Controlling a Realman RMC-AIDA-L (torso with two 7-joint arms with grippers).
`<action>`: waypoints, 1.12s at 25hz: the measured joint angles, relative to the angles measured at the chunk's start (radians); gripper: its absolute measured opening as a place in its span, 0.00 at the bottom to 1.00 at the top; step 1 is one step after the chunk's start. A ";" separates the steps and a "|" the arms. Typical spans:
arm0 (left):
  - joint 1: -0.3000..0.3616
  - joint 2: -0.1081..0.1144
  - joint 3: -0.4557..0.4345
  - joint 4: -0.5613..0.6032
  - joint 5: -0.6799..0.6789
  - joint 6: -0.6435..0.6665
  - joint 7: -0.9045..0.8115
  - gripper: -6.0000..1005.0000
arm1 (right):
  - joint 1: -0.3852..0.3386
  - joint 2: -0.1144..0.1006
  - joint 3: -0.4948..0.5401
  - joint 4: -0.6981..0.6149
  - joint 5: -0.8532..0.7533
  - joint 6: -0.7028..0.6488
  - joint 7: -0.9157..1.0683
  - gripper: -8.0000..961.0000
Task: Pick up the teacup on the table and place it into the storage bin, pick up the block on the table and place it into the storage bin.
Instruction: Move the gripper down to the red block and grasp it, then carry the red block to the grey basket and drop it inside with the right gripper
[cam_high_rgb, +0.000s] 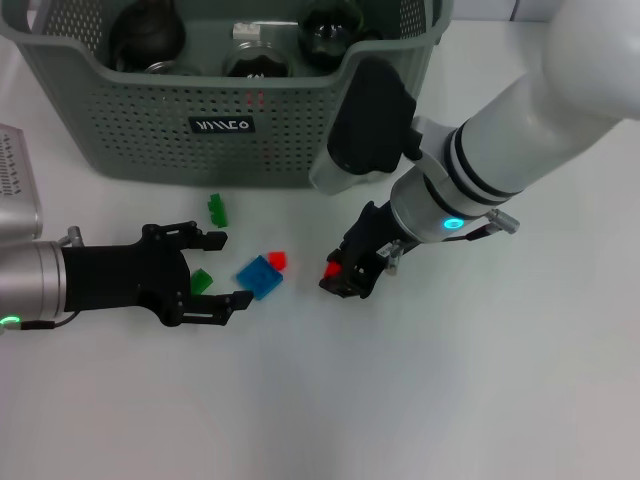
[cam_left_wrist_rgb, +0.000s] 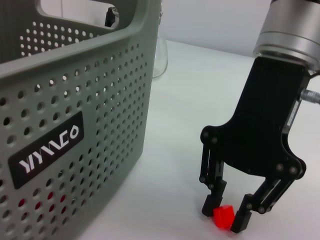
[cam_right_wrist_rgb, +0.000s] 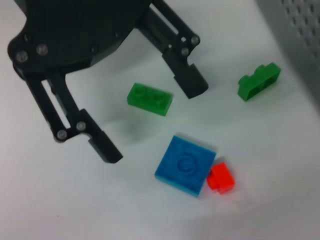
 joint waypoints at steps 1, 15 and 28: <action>0.000 0.000 0.000 0.000 0.000 0.001 0.000 0.86 | 0.002 0.000 -0.006 0.000 0.000 0.001 0.005 0.35; 0.019 0.003 0.000 0.004 -0.001 0.009 0.000 0.85 | -0.104 -0.022 0.226 -0.367 -0.055 -0.348 0.056 0.26; 0.034 0.002 0.000 0.006 -0.004 0.011 0.000 0.86 | 0.119 -0.056 0.882 -0.524 0.118 -0.643 0.064 0.26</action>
